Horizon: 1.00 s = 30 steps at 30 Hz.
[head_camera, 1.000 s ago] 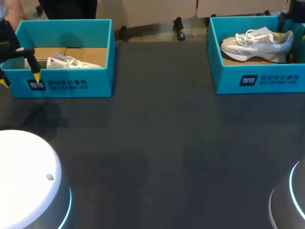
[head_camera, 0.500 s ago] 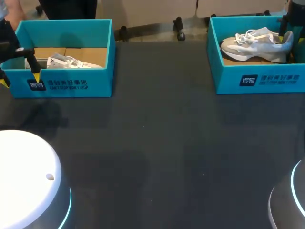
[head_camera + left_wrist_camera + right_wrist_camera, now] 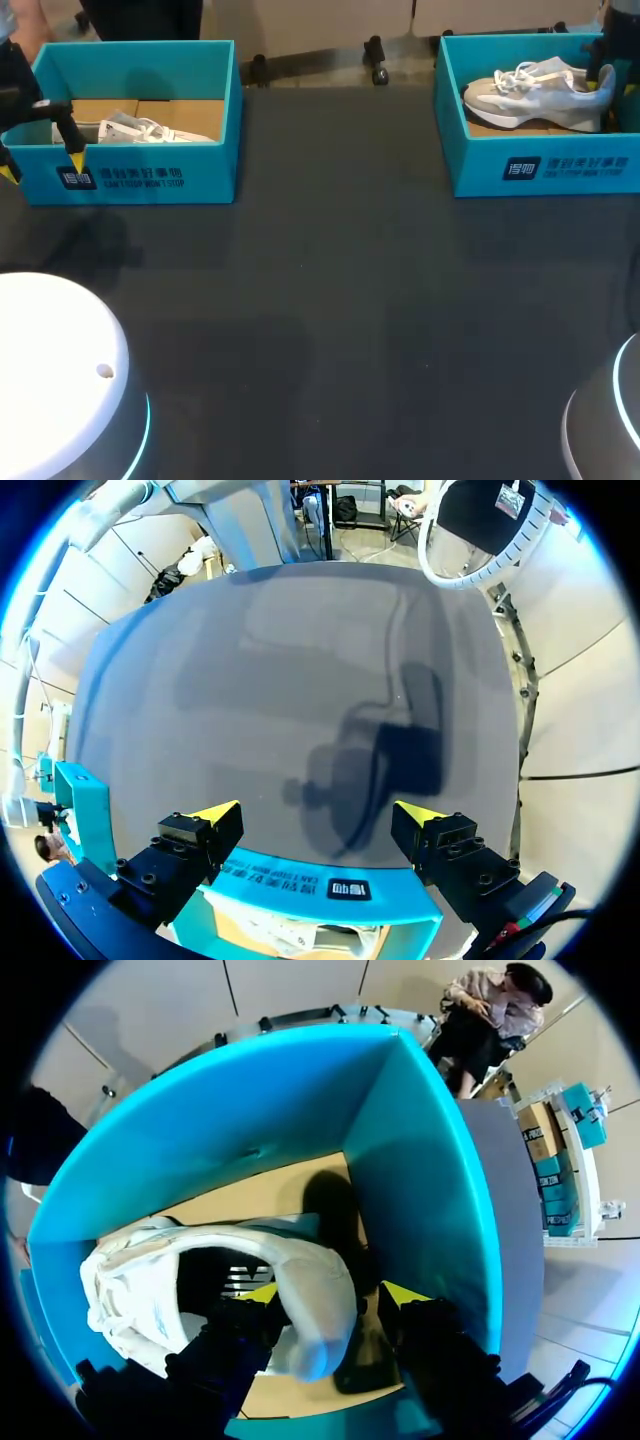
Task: Take the shoe out of the shoebox, open the shoe tongue, remove and reinsert the insole, then place the shoe into the shoebox
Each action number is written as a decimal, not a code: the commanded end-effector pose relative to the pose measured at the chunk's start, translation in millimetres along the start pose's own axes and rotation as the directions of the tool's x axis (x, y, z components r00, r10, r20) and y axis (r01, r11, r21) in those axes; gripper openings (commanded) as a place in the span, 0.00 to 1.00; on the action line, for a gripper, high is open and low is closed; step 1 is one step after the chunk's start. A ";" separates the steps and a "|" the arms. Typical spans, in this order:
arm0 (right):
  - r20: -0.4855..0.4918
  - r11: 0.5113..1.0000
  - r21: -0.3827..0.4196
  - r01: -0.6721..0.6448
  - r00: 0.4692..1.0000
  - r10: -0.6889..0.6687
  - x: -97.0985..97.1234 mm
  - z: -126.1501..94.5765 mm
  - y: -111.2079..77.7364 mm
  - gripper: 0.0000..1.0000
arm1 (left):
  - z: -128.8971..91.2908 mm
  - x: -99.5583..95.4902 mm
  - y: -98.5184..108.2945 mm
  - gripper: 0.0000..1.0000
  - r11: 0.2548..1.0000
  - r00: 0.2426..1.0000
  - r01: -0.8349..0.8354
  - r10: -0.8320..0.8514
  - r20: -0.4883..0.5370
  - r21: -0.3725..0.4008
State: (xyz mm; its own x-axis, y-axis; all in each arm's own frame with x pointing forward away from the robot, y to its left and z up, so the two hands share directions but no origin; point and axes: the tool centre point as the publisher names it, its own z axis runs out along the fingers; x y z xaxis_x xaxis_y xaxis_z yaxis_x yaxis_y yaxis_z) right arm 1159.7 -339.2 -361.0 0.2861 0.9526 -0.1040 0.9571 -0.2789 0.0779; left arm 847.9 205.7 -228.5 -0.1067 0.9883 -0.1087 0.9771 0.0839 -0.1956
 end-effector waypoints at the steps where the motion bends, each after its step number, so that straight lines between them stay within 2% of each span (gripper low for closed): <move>1: -0.002 1.000 0.018 0.003 1.000 -0.003 1.7 6.1 7.6 0.59 | -0.4 0.2 -0.1 1.00 1.000 1.000 0.000 0.000 -0.002 -0.001; 2: -0.003 1.000 0.020 0.004 1.000 -0.004 2.3 6.6 7.8 0.61 | -0.4 0.2 -0.1 1.00 1.000 1.000 0.000 0.000 -0.002 -0.001; 5: -0.008 1.000 0.024 0.009 1.000 -0.009 3.7 9.6 8.6 0.57 | -0.4 0.2 -0.1 1.00 1.000 1.000 0.000 0.000 -0.002 -0.001; 7: -0.010 0.999 0.028 0.015 1.000 -0.015 4.5 11.1 9.3 0.58 | -0.4 0.2 -0.1 1.00 1.000 1.000 0.000 0.000 -0.002 -0.001; 11: -0.015 0.999 0.037 0.021 1.000 -0.021 7.2 13.6 9.7 0.50 | -0.4 0.2 -0.1 1.00 1.000 1.000 0.000 0.000 -0.002 -0.001; 20: -0.014 0.998 0.065 0.023 1.000 -0.022 9.2 17.5 1.9 0.44 | -0.4 0.2 -0.1 1.00 1.000 1.000 0.000 0.000 -0.002 -0.001; 22: -0.012 0.997 0.068 0.019 1.000 -0.018 8.8 17.7 -0.4 0.39 | -0.4 0.2 -0.1 1.00 1.000 1.000 0.000 0.000 -0.002 -0.001; 25: -0.005 0.997 0.070 0.014 1.000 -0.014 7.4 16.8 -2.8 0.18 | -0.4 0.2 -0.1 1.00 1.000 1.000 0.000 0.000 -0.002 -0.001; 26: -0.004 0.998 0.069 0.013 1.000 -0.013 6.9 15.8 -3.5 0.06 | -0.4 0.2 -0.1 1.00 1.000 1.000 0.000 0.000 -0.002 -0.001; 27: 0.003 0.997 0.071 0.013 1.000 -0.013 6.3 14.7 -4.5 0.00 | -0.4 0.2 -0.1 1.00 1.000 1.000 0.000 0.000 -0.002 -0.001; 30: 0.009 0.997 0.072 0.013 1.000 -0.014 3.6 11.7 -8.3 0.00 | -0.4 0.2 -0.1 1.00 1.000 1.000 0.000 0.000 -0.002 -0.001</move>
State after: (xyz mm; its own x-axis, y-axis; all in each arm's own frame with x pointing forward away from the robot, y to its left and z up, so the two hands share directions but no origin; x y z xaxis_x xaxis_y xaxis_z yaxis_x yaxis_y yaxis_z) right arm 1152.3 -338.5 -375.4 0.2719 0.9562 -0.1088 0.9621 -0.2726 0.0082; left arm 847.9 205.6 -228.5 -0.1066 0.9883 -0.1086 0.9771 0.0839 -0.1956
